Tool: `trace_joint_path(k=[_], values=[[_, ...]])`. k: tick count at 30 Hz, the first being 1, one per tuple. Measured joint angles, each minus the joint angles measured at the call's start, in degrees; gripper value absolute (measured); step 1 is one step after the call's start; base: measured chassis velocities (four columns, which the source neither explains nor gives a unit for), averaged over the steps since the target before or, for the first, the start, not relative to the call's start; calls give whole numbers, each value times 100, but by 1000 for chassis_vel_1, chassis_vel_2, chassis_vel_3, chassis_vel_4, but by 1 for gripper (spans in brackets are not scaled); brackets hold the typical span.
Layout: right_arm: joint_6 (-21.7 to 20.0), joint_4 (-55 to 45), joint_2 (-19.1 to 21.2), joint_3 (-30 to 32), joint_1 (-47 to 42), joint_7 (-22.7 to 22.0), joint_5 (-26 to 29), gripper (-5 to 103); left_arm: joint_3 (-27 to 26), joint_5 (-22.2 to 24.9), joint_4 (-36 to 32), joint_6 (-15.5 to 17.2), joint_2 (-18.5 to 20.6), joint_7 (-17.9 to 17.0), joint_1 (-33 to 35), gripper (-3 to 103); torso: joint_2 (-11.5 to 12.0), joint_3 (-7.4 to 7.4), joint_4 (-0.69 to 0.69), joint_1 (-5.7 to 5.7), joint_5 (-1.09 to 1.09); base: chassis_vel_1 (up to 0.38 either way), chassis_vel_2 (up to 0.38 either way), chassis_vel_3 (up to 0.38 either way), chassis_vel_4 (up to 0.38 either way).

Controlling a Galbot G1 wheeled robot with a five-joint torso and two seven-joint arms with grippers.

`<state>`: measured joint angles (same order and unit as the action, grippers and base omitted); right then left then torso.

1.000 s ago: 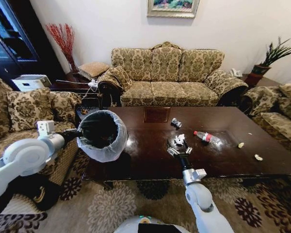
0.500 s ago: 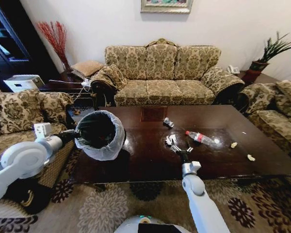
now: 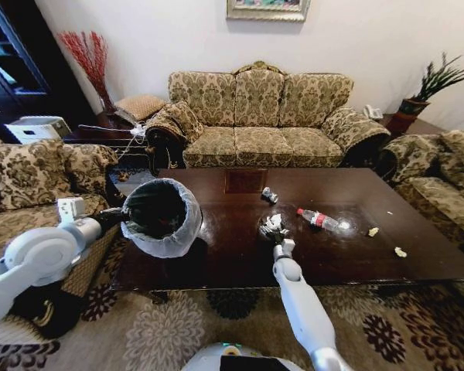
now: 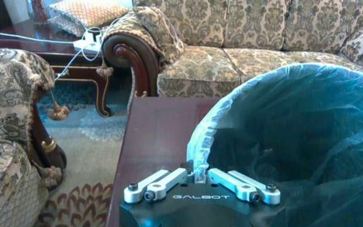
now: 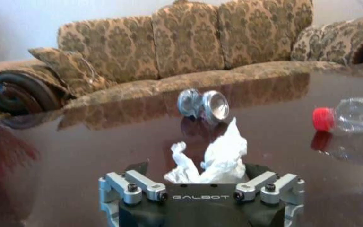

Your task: Move to the front of the table and place the trash on the table into the trash bin.

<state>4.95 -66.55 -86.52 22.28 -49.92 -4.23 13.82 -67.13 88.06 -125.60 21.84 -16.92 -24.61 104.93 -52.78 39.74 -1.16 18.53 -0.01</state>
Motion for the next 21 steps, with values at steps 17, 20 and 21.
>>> trace_joint_path(k=[17,20,21], values=[[-89,-548,23,-73,-286,-99,266,42,5,17,21,-42,37,13,-11,0,0,0,-1,0,1,0,0,0,0],[-41,-1350,103,-70,-587,35,476,26,-13,17,17,-42,23,7,-2,0,0,0,-1,0,1,0,0,0,0],[-41,-1350,103,-70,-587,35,476,26,-13,17,17,-42,23,7,-2,0,0,0,-1,0,1,0,0,0,0]])
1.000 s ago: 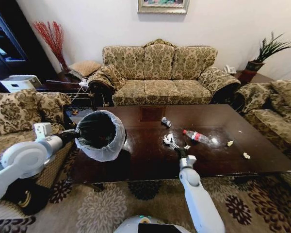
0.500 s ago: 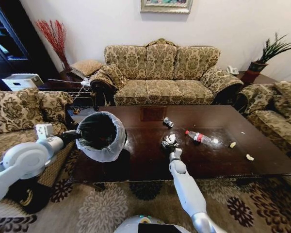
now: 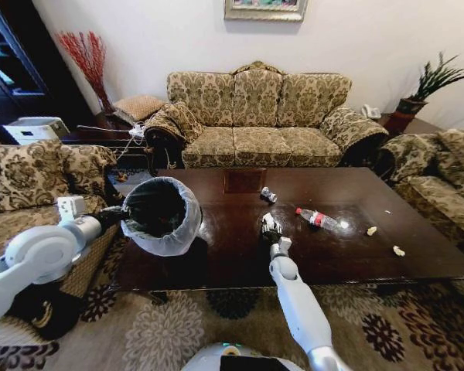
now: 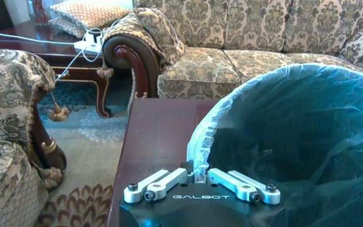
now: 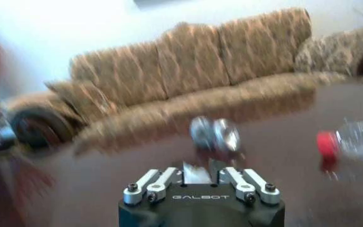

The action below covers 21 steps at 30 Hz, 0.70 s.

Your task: Move to the front of the table and place the trash on the table into the trash bin.

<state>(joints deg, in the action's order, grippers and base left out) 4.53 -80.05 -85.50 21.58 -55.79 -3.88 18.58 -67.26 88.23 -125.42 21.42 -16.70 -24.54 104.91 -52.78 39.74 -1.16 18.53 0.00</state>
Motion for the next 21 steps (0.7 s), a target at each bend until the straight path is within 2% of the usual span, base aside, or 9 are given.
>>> trace_joint_path(k=[3,5,6,9,13,15,18,20,21], values=[[-72,-1190,79,-116,-300,151,135,10,-2,0,7,0,45,-4,2,0,0,0,1,0,0,0,0,0,0],[-127,-1546,90,-175,-359,191,144,10,6,0,13,-5,63,-6,-7,0,0,0,1,0,0,0,0,0,0],[-197,-1977,90,-225,-403,213,106,1,26,0,16,-21,85,-9,-21,0,-1,-2,0,-1,0,0,0,0,0],[-230,-2251,115,-179,-501,212,-60,1,41,-4,2,-31,71,-12,-27,0,-2,-2,-1,-1,1,0,0,0,0],[-137,-1759,213,-86,-799,240,-143,-3,48,-54,-15,-31,-11,-5,-7,0,-2,-1,0,-1,-2,0,0,0,0],[-136,-1610,213,-67,-861,240,-143,2,52,-63,-23,-31,-23,-3,-4,0,-2,0,0,-1,-3,0,0,0,0],[-188,-934,78,0,-886,143,-254,18,73,-85,-72,-33,-39,2,4,0,-2,0,1,-1,-2,0,0,0,0],[-212,-848,55,2,-864,125,-276,18,74,-85,-78,-34,-37,2,4,0,-2,0,1,-1,-1,0,0,0,0],[-249,-685,18,-2,-801,94,-308,23,74,-85,-91,-34,-34,3,4,0,-2,-1,0,-1,0,0,0,0,0]])
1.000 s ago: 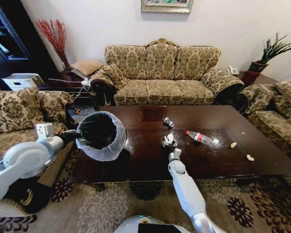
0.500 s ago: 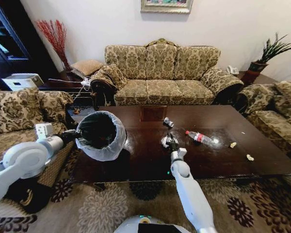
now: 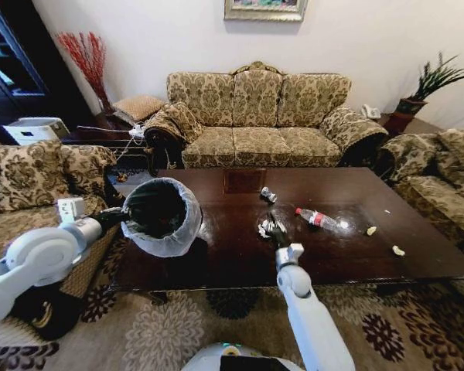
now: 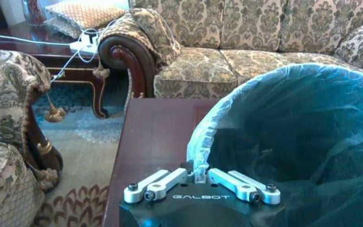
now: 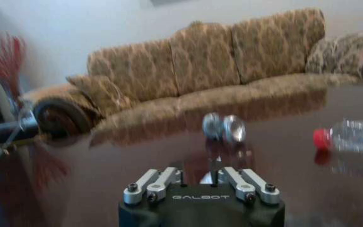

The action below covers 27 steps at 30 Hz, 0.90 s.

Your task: Move to the front of the table and place the trash on the table into the trash bin.

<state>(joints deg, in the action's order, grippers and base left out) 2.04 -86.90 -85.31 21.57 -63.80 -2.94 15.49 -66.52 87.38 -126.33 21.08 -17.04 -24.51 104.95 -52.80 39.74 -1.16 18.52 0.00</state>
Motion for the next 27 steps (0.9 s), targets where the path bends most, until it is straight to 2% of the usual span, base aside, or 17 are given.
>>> trace_joint_path(k=[2,5,6,8,11,12,15,16,18,19,21,24,27], values=[[-39,303,-74,-25,128,-83,-105,34,-5,1,-11,0,-4,0,8,0,0,0,0,1,-1,0,0,0,0],[-58,434,-112,-16,195,-126,-175,40,-18,3,-21,0,-18,0,21,0,0,0,-1,1,0,0,0,0,0],[-83,576,-126,-10,252,-155,-218,50,-27,0,-27,0,-37,0,33,0,1,0,0,1,0,0,0,0,0],[-85,612,-126,-12,264,-160,-225,50,-28,-3,-27,0,-46,0,35,0,1,0,0,1,0,0,0,0,0],[-91,767,-119,5,325,-166,-267,68,-24,-25,-29,0,-83,0,36,0,0,0,0,1,0,0,0,0,0],[-91,767,-119,5,325,-166,-267,68,-24,-25,-29,0,-83,0,36,0,0,0,0,1,0,0,0,0,0],[-104,831,-103,30,370,-166,-275,54,-20,-35,-23,0,-100,5,35,0,1,0,0,1,0,0,0,0,0],[-104,831,-103,30,370,-166,-275,54,-20,-35,-23,0,-100,5,35,0,1,0,0,1,0,0,0,0,0],[-123,857,-105,31,399,-166,-276,43,-20,-38,-21,0,-103,6,35,0,1,0,0,1,0,0,0,0,0],[-123,857,-105,31,399,-166,-276,43,-20,-38,-21,0,-103,6,35,0,1,0,0,1,0,0,0,0,0],[-136,909,-115,33,426,-189,-265,33,-20,-39,-24,0,-105,6,35,0,1,0,0,1,0,0,0,0,0],[-151,916,-117,31,430,-205,-231,28,-23,-39,-29,0,-105,6,35,0,2,0,0,1,0,0,0,0,0],[-187,895,-98,39,428,-218,-173,12,-31,-37,-33,0,-74,6,36,0,2,0,0,1,0,0,0,0,0]])
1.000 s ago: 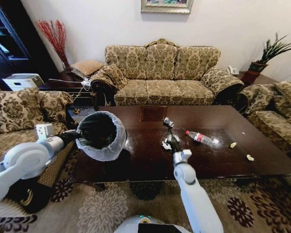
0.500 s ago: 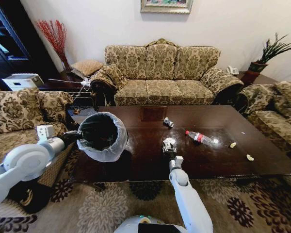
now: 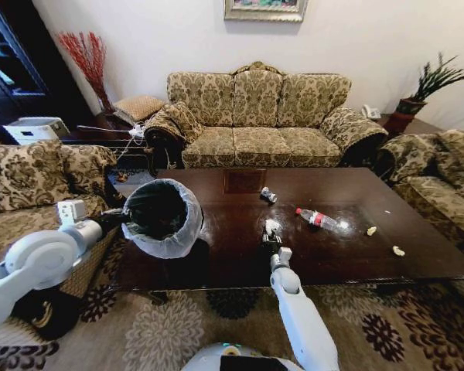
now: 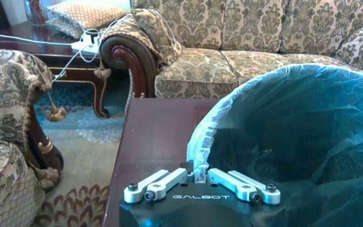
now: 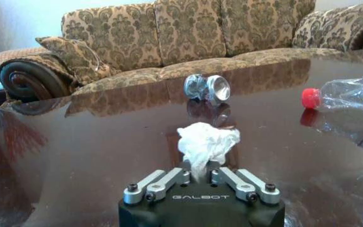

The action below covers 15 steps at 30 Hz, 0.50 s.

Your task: Move to the front of the table and place the trash on the table into the trash bin.

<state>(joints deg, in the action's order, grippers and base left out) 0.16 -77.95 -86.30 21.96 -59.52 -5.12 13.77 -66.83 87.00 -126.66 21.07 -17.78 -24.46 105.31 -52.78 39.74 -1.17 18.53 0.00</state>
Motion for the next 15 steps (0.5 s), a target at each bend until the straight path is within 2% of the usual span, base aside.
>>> trace_joint_path(k=[1,3,9,11,12,15], values=[[0,0,0,0,0,0,0,12,0,0,0,0,0,0,0,0,0,0,0,0,0,0,0,0,0],[-21,-47,12,19,-11,-5,27,3,-3,11,-15,0,19,-2,-4,0,0,0,0,0,0,0,0,0,0],[89,-446,65,-43,-116,110,191,0,-12,18,-35,0,22,-8,19,0,0,1,1,0,0,0,0,0,0],[185,-1338,194,-375,-215,383,389,0,-15,18,-35,2,38,-13,60,0,0,1,1,0,0,0,0,0,0],[185,-1338,194,-375,-215,383,389,0,-15,18,-35,2,38,-13,60,0,0,1,1,0,0,0,0,0,0],[17,-2854,413,-1034,-105,567,611,0,-3,91,-82,1,96,-76,59,0,0,0,0,0,0,0,0,0,0]])
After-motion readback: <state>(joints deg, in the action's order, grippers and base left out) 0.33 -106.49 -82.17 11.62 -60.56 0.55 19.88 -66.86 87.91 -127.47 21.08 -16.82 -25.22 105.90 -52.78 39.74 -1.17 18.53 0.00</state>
